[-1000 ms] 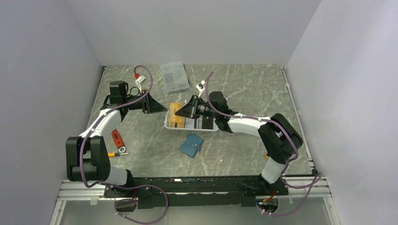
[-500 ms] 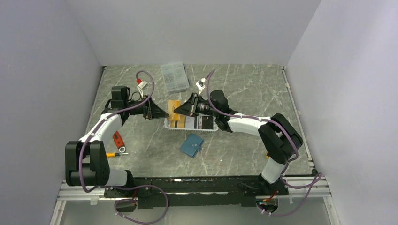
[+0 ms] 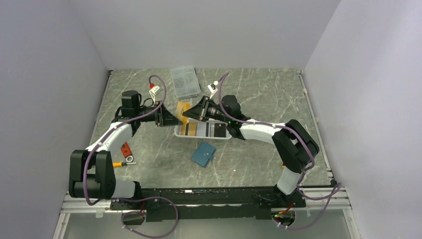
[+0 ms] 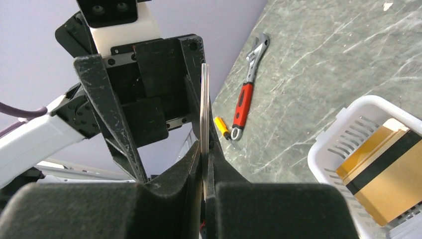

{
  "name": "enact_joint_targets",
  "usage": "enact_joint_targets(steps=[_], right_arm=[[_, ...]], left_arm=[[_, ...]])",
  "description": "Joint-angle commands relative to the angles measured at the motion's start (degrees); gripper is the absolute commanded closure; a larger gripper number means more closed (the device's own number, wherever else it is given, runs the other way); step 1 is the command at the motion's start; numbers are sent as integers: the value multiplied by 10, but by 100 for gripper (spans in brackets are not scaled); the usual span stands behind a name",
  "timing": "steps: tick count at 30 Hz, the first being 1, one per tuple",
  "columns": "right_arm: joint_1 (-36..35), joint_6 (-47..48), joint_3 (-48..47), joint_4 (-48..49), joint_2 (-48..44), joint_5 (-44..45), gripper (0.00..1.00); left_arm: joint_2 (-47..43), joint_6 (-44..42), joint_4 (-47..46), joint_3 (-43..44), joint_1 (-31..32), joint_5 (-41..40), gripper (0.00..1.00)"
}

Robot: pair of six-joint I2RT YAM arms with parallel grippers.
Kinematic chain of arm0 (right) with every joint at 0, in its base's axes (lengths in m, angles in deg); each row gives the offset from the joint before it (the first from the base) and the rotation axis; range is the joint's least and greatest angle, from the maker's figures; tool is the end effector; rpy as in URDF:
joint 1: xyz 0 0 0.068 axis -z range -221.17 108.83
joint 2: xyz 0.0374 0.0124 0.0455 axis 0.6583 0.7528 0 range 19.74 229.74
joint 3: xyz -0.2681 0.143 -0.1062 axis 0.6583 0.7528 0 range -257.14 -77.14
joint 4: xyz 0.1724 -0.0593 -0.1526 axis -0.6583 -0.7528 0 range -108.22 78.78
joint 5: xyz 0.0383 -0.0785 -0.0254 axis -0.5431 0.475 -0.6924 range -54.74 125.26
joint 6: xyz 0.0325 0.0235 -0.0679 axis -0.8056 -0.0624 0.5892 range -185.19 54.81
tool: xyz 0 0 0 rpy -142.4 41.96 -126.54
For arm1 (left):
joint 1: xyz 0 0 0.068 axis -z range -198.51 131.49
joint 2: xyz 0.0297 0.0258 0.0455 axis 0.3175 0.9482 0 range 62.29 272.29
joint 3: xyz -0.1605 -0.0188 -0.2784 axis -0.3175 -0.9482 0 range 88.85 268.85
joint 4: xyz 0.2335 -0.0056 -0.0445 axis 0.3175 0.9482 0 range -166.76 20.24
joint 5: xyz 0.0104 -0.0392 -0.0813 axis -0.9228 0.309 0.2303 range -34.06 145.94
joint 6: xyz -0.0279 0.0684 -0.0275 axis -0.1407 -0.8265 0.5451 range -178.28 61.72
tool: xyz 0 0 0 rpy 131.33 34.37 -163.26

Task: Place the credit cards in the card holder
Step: Place the credit card in the storage box.

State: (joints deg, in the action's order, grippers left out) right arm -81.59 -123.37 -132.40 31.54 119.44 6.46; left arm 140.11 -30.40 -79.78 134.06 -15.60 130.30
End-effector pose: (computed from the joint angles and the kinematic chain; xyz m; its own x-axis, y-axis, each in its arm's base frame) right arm 0.2871 0.2875 0.3086 -0.8061 0.2915 -0.5150 -0.4738 0.2034 0.8568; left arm 0.2474 -0.0777 0.3075 -0.8333 -0.0837 -0.5465 0.5210 0.2120 -0.8268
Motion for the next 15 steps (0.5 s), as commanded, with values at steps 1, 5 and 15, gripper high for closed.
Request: enact_joint_targets(steps=[1, 5, 15], right_arm=[[-8, 38, -15, -11, -6, 21, 98], [-11, 62, -5, -41, -14, 36, 98], [-22, 87, -2, -86, -8, 34, 86]], left_arm=[[-3, 56, -84, 10, -6, 30, 40], [3, 95, -123, 16, -12, 35, 48], [1, 113, -138, 25, -25, 38, 48]])
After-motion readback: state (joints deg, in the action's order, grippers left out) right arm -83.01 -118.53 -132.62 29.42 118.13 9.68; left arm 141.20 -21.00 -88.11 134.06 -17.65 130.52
